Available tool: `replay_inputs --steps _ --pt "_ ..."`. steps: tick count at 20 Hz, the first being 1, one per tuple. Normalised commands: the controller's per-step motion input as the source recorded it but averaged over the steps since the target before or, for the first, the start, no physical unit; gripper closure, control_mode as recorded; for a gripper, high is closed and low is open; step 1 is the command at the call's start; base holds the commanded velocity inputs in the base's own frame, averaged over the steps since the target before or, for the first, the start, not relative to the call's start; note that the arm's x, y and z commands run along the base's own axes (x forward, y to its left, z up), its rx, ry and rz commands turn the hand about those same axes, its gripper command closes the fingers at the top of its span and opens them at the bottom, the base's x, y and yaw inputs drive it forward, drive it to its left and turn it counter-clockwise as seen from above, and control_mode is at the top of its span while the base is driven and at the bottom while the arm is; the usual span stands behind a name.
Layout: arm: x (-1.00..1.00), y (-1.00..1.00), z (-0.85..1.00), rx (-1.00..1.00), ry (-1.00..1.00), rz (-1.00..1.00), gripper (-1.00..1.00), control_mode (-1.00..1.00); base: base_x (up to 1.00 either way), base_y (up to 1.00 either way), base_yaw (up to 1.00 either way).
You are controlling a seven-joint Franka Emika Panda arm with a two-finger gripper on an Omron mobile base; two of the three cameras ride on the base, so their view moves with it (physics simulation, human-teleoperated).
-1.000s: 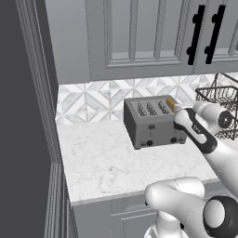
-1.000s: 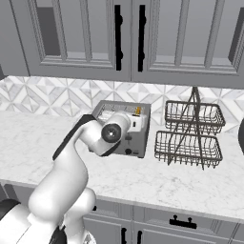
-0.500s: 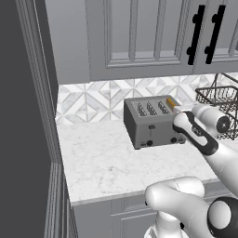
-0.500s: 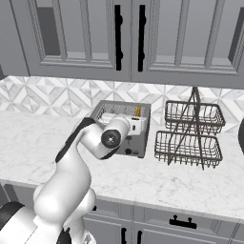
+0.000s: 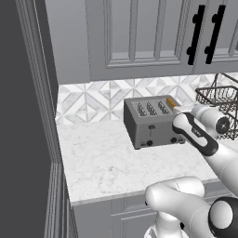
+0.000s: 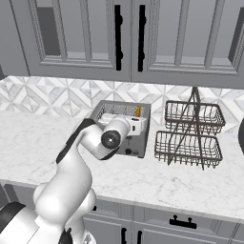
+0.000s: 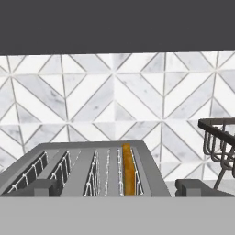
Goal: Start the toaster. Once the lever pops up, take the bread to the plate on the dining counter.
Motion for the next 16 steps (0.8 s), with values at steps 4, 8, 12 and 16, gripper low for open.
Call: replay_inputs --steps 4,8,12,16 --pt "0.0 0.0 0.0 0.0 0.0 0.0 -1.0 -1.0 0.0 0.0 0.0" --pt "0.0 0.0 0.0 0.0 0.0 0.0 -1.0 -1.0 0.0 0.0 0.0" --pt "0.0 0.0 0.0 0.0 0.0 0.0 -1.0 -1.0 0.0 0.0 0.0" --pt "0.0 0.0 0.0 0.0 0.0 0.0 -1.0 -1.0 0.0 0.0 0.0"
